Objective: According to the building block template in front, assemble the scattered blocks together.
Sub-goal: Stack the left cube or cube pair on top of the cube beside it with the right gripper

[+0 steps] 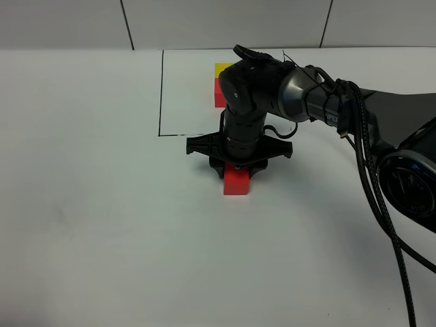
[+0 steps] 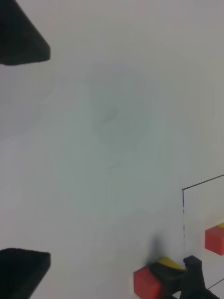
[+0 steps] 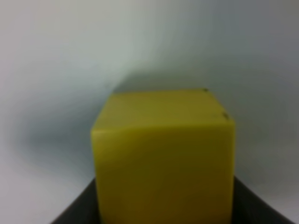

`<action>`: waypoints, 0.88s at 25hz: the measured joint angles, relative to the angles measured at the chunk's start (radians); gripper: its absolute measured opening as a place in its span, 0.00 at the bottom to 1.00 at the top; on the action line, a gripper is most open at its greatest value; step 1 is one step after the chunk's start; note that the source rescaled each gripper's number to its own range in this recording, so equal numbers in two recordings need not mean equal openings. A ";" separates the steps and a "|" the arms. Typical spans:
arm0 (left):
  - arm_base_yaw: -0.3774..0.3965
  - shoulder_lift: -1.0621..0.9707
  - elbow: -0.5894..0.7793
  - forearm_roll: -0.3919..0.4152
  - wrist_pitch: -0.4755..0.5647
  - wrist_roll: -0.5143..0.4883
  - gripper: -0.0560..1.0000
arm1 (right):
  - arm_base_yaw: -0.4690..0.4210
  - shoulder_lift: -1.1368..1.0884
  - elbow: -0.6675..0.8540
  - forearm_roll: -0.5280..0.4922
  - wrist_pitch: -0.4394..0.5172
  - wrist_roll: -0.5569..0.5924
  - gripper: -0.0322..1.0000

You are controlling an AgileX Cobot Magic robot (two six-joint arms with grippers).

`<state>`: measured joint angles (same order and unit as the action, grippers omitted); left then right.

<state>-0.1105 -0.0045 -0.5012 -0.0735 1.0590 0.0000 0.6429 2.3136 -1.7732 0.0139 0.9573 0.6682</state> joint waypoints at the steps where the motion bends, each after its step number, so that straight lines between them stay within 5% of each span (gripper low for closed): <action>1: 0.000 0.000 0.000 0.000 0.000 0.000 0.72 | 0.000 0.000 0.000 0.000 0.000 -0.001 0.05; 10: 0.000 0.000 0.000 0.000 0.000 0.000 0.72 | 0.000 0.000 0.000 0.000 0.005 -0.020 0.08; 19: 0.000 0.000 0.000 0.000 0.000 0.000 0.72 | 0.000 -0.003 0.000 -0.001 0.027 -0.040 0.80; 22: 0.000 0.000 0.000 0.000 0.000 0.000 0.72 | 0.000 -0.024 0.000 0.002 0.027 -0.069 0.95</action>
<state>-0.1105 -0.0045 -0.5012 -0.0735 1.0590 0.0000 0.6429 2.2898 -1.7732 0.0158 0.9839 0.5990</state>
